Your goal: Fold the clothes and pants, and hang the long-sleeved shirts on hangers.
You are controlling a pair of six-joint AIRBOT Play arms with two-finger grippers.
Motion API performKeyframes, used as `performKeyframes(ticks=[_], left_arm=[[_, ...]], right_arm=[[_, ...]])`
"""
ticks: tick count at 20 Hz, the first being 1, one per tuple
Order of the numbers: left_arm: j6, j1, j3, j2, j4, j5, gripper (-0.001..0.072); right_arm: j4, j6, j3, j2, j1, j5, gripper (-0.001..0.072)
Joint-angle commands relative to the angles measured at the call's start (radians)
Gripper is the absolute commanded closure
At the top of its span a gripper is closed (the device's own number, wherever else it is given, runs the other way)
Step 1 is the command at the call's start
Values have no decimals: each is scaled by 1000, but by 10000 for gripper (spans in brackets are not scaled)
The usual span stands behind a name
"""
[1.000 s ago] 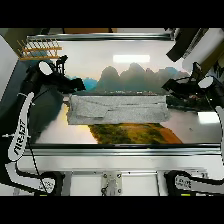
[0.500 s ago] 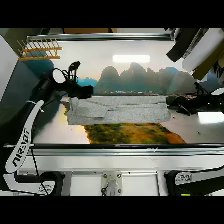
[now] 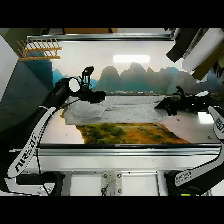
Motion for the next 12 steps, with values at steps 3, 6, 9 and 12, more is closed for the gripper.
performKeyframes(ticks=[3, 6, 9, 12], left_arm=[[-40, -14, -2, 0, 1, 57, 698], [-56, -39, 0, -19, -1, 89, 699], [-55, -82, 97, -135, 0, 43, 699], [-55, -125, 237, -265, -3, 35, 699]], right_arm=[[32, -3, 2, 2, 26, -10, 697], [-54, 61, 28, 66, 3, 18, 697], [-252, 165, 137, 141, 12, 124, 697], [-318, 251, 280, 200, 34, 242, 697]])
